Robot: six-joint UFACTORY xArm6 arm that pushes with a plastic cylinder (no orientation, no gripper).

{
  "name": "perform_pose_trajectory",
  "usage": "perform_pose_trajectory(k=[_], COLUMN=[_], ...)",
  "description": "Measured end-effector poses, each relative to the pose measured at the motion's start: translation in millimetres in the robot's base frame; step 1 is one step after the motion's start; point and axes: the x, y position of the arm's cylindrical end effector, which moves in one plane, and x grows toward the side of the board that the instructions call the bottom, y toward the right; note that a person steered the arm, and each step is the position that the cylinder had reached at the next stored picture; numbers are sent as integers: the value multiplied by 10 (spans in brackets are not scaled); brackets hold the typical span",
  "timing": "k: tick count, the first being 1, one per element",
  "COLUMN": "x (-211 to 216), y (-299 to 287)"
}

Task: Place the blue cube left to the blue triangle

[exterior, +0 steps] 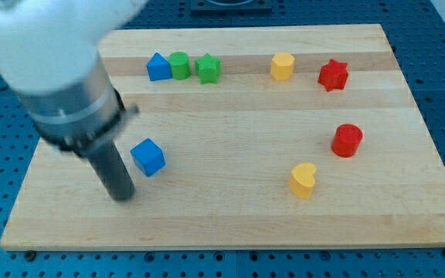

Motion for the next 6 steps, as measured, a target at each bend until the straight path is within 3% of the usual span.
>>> perform_pose_trajectory(k=[1, 3, 5, 6], x=[-928, -936, 619, 622], y=[-386, -439, -439, -175])
